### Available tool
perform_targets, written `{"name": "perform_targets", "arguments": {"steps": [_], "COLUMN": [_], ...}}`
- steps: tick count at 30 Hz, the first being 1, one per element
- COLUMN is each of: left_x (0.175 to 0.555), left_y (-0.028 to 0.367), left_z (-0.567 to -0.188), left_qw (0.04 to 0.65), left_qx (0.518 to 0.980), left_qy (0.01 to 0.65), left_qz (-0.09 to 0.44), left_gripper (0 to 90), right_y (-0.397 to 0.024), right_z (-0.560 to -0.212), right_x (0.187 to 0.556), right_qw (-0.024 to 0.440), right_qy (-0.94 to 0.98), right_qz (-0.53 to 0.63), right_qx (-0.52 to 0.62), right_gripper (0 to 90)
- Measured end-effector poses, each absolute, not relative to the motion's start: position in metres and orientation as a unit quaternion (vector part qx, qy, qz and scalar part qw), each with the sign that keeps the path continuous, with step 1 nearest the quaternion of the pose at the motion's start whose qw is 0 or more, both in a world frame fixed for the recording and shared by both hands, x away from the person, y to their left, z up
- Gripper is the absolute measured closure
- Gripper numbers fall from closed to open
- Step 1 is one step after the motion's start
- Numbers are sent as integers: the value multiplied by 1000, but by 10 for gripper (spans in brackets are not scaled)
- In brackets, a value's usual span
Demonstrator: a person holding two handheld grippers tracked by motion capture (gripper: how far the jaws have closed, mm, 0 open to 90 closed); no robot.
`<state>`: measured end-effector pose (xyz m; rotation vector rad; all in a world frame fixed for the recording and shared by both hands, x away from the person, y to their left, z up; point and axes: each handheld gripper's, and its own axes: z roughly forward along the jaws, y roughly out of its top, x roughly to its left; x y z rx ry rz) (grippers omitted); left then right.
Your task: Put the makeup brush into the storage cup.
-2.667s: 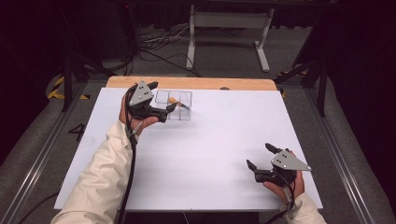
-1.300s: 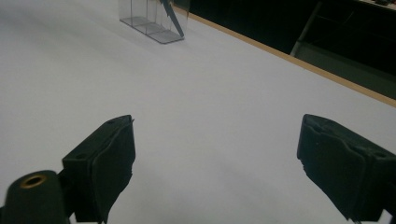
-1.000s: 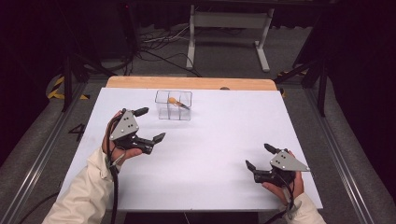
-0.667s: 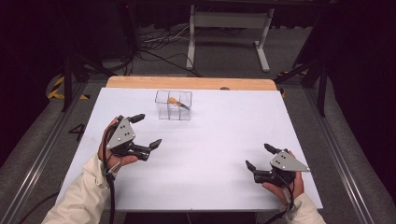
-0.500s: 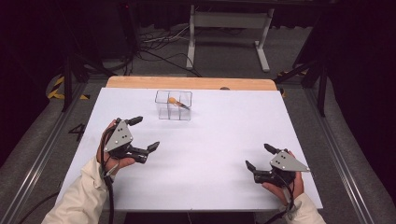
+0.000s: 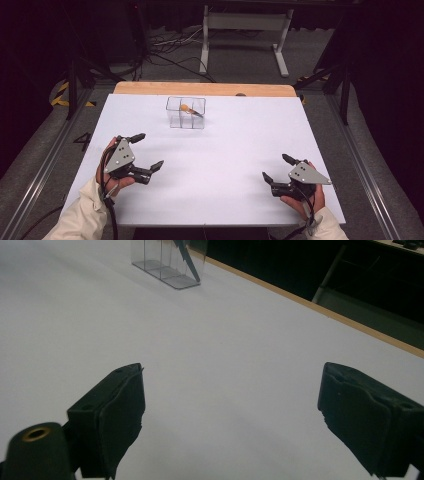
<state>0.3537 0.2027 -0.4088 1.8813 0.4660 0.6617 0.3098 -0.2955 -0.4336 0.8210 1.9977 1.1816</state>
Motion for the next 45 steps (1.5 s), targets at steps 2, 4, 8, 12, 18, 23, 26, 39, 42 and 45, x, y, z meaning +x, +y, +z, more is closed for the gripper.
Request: {"name": "perform_targets", "arguments": {"steps": [2, 4, 8, 12, 18, 23, 26, 39, 42, 45], "left_x": [352, 350, 348, 346, 342, 340, 338, 322, 321, 322], "left_y": [206, 208, 214, 219, 228, 236, 241, 260, 259, 256], "left_z": [-410, -411, -416, -419, -426, -431, -434, -454, -455, -455], "left_qw": [521, 522, 514, 510, 502, 495, 493, 509, 507, 512], "left_qx": [783, 782, 784, 785, 788, 790, 790, 776, 781, 778], "left_qy": [198, 203, 206, 210, 219, 228, 233, 278, 277, 277], "left_qz": [275, 273, 280, 281, 280, 281, 280, 248, 238, 237], "left_gripper": [21, 22, 25, 27, 30, 31, 31, 43, 43, 45], "right_y": [-295, -295, -295, -295, -295, -295, -295, -297, -298, -299], "right_z": [-434, -434, -433, -433, -433, -433, -433, -432, -432, -431], "right_x": [310, 310, 310, 309, 309, 309, 309, 309, 309, 308], "right_qw": [335, 334, 334, 334, 335, 335, 335, 340, 341, 345], "right_qy": [765, 765, 765, 764, 764, 763, 763, 757, 755, 753], "right_qz": [452, 453, 454, 456, 457, 458, 458, 464, 466, 466], "right_qx": [313, 313, 311, 311, 310, 308, 308, 309, 311, 311], "right_gripper": [123, 124, 123, 124, 124, 124, 123, 119, 118, 118]}}
